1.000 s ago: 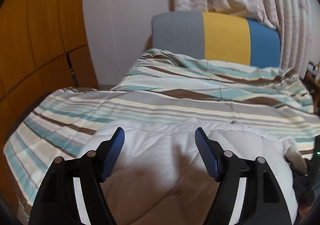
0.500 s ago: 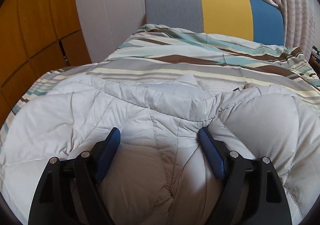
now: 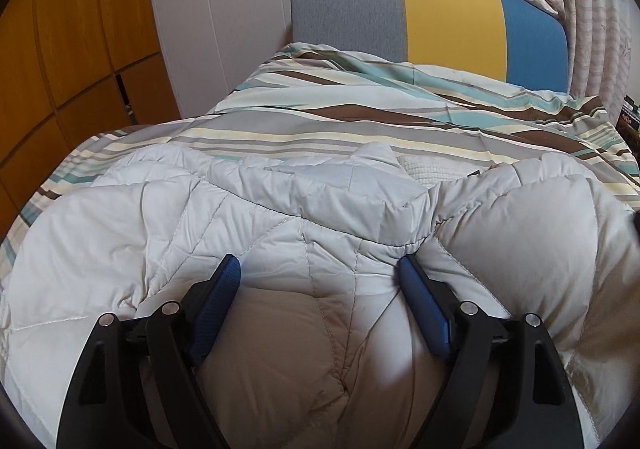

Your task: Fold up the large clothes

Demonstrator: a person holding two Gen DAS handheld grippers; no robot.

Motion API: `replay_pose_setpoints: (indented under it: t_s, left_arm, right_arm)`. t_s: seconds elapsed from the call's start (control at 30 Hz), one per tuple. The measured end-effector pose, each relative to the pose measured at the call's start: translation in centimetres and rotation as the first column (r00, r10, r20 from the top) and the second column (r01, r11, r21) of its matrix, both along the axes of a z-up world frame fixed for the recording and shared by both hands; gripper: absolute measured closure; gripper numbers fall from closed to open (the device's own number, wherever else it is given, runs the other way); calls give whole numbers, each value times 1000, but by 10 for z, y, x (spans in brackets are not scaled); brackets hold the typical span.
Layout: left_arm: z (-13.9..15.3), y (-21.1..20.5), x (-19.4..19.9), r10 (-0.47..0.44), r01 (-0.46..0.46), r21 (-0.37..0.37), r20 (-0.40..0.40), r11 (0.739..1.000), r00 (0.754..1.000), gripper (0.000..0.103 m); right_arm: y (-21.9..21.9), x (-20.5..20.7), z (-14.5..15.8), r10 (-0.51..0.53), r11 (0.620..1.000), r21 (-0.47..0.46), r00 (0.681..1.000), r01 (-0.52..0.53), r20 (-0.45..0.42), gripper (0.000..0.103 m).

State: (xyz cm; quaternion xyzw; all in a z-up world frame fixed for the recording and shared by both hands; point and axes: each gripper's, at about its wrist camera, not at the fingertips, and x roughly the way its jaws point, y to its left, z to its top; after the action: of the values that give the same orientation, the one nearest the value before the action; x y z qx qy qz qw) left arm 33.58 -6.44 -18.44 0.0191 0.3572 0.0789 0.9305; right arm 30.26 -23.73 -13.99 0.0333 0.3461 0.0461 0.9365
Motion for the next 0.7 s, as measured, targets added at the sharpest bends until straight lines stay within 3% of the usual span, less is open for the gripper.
replay_pose_setpoints:
  t_s: [0.2,0.27,0.37,0.6,0.7]
  left_arm:
    - [0,1,0,-1,1,-2,1,1000,1000,22]
    - [0,1,1,0,0,1,0,1000,1000,22]
    - [-1,-1,1,3,-3,10,-2,1000,1000,22]
    - [1,-3,3,5,-5,15,-21,1000,1000,19]
    - [9,-1,2,3,-3,-4,-72,1000,997,16]
  right_arm:
    - [-6,16,-46,-33,999,32,998,34,-51,47]
    - [-2,20,-54,-40,999,4,997,41,-63,47]
    - [6,26,-62,-44,998,-49,996,41,-73,47]
    - [2,29,-67,-36,999,-33,996,34,-84,46]
    - [-1,27,-62,-28,1000,-15,995,27,-97,45]
